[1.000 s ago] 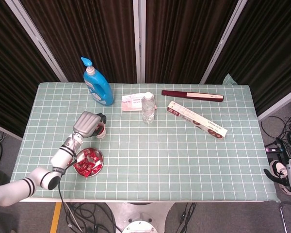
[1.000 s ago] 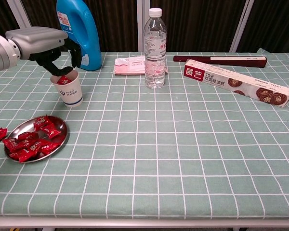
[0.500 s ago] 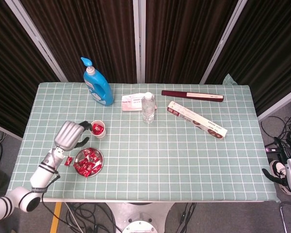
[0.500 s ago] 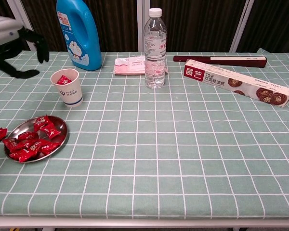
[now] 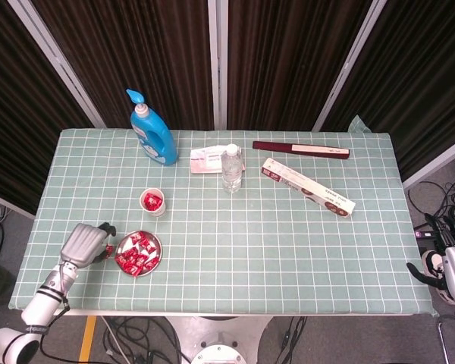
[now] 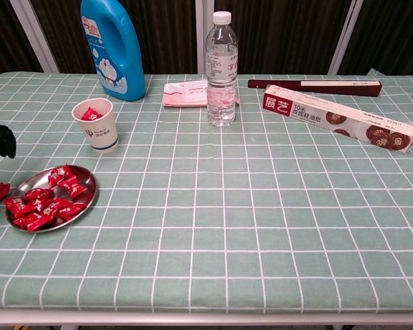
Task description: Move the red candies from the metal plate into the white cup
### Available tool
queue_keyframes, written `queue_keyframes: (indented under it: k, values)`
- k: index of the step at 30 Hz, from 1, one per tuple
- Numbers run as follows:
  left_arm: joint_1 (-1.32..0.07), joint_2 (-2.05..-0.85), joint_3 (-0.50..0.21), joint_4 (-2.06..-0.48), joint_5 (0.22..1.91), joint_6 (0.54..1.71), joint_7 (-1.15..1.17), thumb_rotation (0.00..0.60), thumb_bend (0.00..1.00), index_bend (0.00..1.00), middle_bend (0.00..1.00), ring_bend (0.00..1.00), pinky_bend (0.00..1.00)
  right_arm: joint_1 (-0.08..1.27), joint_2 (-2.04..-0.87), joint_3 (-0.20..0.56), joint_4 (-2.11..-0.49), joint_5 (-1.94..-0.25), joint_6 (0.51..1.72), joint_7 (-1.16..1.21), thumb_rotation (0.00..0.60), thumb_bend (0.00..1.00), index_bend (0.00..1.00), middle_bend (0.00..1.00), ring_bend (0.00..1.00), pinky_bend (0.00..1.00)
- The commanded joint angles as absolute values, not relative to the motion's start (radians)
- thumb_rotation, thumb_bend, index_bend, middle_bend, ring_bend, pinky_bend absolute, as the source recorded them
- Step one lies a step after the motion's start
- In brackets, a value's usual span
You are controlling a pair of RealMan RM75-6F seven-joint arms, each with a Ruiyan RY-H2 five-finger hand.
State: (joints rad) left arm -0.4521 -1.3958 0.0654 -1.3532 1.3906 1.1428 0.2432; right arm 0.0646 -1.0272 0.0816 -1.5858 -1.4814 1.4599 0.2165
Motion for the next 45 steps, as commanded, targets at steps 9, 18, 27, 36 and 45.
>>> queue_keyframes:
  k: [9,18,27,36,45]
  values:
    - [-0.443,-1.423,0.077,-1.347,1.364,1.077,0.338,0.600,0.28,0.40,0.43,0.85,1.00,0.063,-1.025,0.080,-1.597,-1.479,1.462,0.204,0.600,0.11,0.04,0.14,0.01,0.31]
    - [-0.438,-1.462,0.066,-1.288,1.349,1.047,0.338,0.600,0.28,0.43,0.45,0.85,1.00,0.064,-1.023,0.080,-1.601,-1.478,1.461,0.201,0.600,0.11,0.04,0.14,0.01,0.31]
    - [-0.432,-1.486,0.059,-1.242,1.366,1.046,0.304,0.600,0.28,0.51,0.52,0.86,1.00,0.064,-1.023,0.080,-1.603,-1.476,1.461,0.198,0.600,0.11,0.04,0.14,0.01,0.31]
    - [-0.430,-1.503,0.051,-1.190,1.391,1.047,0.232,0.600,0.34,0.57,0.59,0.87,1.00,0.065,-1.022,0.080,-1.608,-1.476,1.461,0.193,0.600,0.11,0.04,0.14,0.01,0.31]
    - [-0.442,-1.477,0.016,-1.195,1.435,1.097,0.150,0.600,0.44,0.63,0.67,0.89,1.00,0.063,-1.021,0.079,-1.608,-1.480,1.466,0.197,0.600,0.11,0.04,0.14,0.01,0.31]
